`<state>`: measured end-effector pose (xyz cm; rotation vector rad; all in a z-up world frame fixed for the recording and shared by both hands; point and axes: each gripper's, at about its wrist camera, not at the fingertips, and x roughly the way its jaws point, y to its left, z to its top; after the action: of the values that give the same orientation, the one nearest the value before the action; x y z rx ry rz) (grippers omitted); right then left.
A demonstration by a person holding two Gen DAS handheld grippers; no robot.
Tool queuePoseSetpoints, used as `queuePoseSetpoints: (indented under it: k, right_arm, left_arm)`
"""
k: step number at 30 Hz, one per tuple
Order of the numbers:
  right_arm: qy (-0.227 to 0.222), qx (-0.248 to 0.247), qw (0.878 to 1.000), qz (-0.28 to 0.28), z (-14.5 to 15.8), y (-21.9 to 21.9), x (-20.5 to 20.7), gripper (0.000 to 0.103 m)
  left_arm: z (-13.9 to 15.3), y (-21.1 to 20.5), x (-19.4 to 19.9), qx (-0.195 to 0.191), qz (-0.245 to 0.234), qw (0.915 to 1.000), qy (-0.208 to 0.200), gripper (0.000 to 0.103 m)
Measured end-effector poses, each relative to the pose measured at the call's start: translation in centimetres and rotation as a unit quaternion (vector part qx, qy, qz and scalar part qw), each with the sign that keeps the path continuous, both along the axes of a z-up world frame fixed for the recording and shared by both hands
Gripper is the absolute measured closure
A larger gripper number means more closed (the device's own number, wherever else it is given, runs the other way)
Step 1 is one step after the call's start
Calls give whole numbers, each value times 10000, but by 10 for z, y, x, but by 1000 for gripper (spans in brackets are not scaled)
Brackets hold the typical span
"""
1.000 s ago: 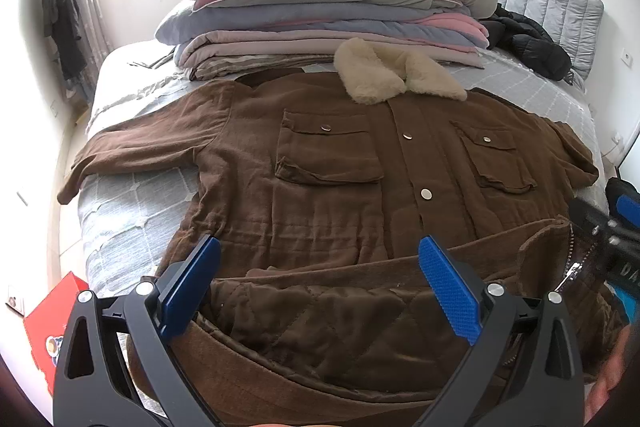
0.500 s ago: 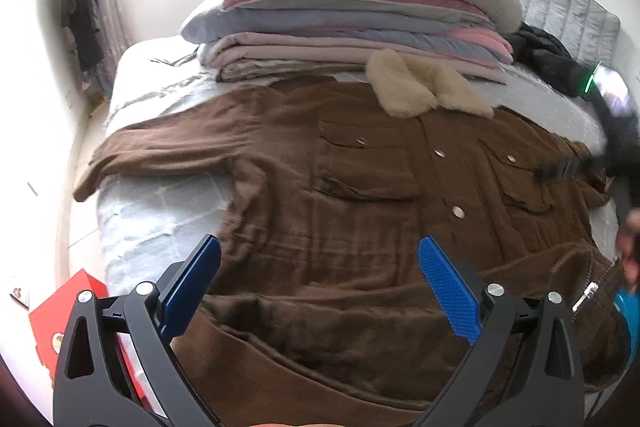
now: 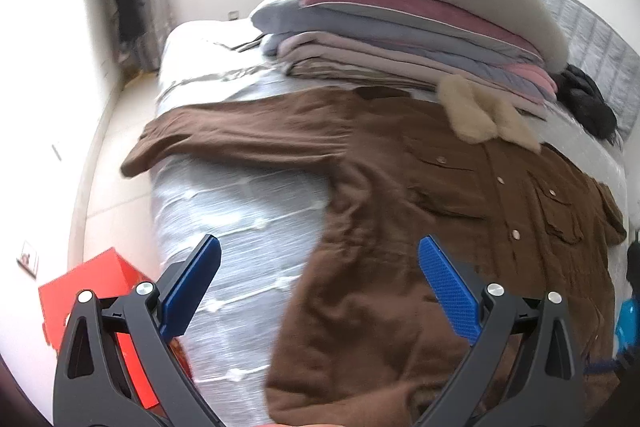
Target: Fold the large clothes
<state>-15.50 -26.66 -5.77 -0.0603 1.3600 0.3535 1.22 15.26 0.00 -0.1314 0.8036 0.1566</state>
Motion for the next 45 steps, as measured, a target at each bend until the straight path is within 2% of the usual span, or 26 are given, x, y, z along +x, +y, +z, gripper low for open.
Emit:
queuePoseSetpoints:
  k: [1,3,4,6,9,12,14,16,20,23,25,27,29,31,32,34,35,36,37,38,39,41,42,43,45]
  right_arm:
    - [-206,493,9985,-148,17,-5,-13,6]
    - [-380,1773,9834,10,42,4,-34,6]
    - [-461,2091,9765,241,49,17,-42,6]
    - [-670,2324,9673,760,59,60,-55,6]
    - [-921,1993,9689,1145,48,111,-41,6]
    - [-1326,1112,9753,1370,26,163,-13,6]
    - [-1564,698,9759,1355,21,168,-1,6]
    - [-1547,593,9754,1451,13,172,3,6]
    - [-1386,889,9720,1674,1,180,4,9]
    - [-1449,1430,9604,1905,9,176,-1,14]
    - [-1466,1415,9584,2001,11,177,-2,30]
    - [-1285,1213,9624,2064,4,183,1,73]
    - [-1144,1111,9648,2090,-6,185,2,91]
    - [-1117,1224,9633,2112,-7,185,-5,94]
    - [-1073,1451,9608,2105,-4,185,-11,94]
    - [-989,1863,9534,2156,4,191,-25,95]
    - [-929,2184,9460,2208,12,196,-36,95]
    - [-835,2461,9390,2253,17,201,-43,101]
    - [-540,3079,9177,2452,25,210,-56,103]
    - [-336,3492,9005,2570,31,221,-69,103]
    - [-311,3539,8954,2685,36,232,-79,103]
    - [-560,3175,8984,2981,42,257,-107,103]
    - [-953,2622,9114,3025,40,264,-119,102]
    - [-1184,2228,9190,3029,36,265,-125,102]
    - [-1310,1855,9335,2775,23,246,-125,102]
  left_arm:
    - [-1,9,-2,-53,47,10000,9,8]
    - [-3,22,-6,-84,133,9999,40,8]
    - [-5,28,-8,-79,180,9998,55,8]
    - [-6,39,-13,-65,268,9996,69,8]
    - [-7,59,-25,-187,412,9990,65,8]
    - [-6,82,-33,-240,581,9980,24,8]
    - [-5,101,-39,-241,732,9970,-2,8]
    - [-5,119,-45,-306,850,9959,-5,8]
    - [-5,147,-55,-451,986,9941,-22,8]
    - [-5,162,-60,-579,1055,9927,-28,8]
    - [-5,166,-61,-702,1036,9921,-27,8]
    - [-5,168,-60,-817,1031,9913,-37,7]
    - [-6,167,-59,-820,1041,9912,-27,8]
    - [-7,165,-58,-809,1014,9915,-3,8]
    - [-8,165,-58,-803,1006,9917,5,8]
    - [-7,165,-58,-809,1011,9916,-6,8]
    - [-7,166,-58,-823,1030,9913,-23,8]
    - [-7,167,-59,-834,1048,9910,-36,8]
    - [-7,169,-60,-854,1084,9904,-42,8]
    - [-9,171,-60,-884,1129,9897,-30,8]
    - [-11,174,-60,-924,1171,9888,-8,7]
    - [-15,180,-60,-988,1229,9875,54,7]
    - [-18,182,-60,-1015,1253,9869,80,7]
    - [-21,186,-60,-1055,1293,9859,117,7]
    - [-24,191,-61,-1139,1348,9842,146,7]
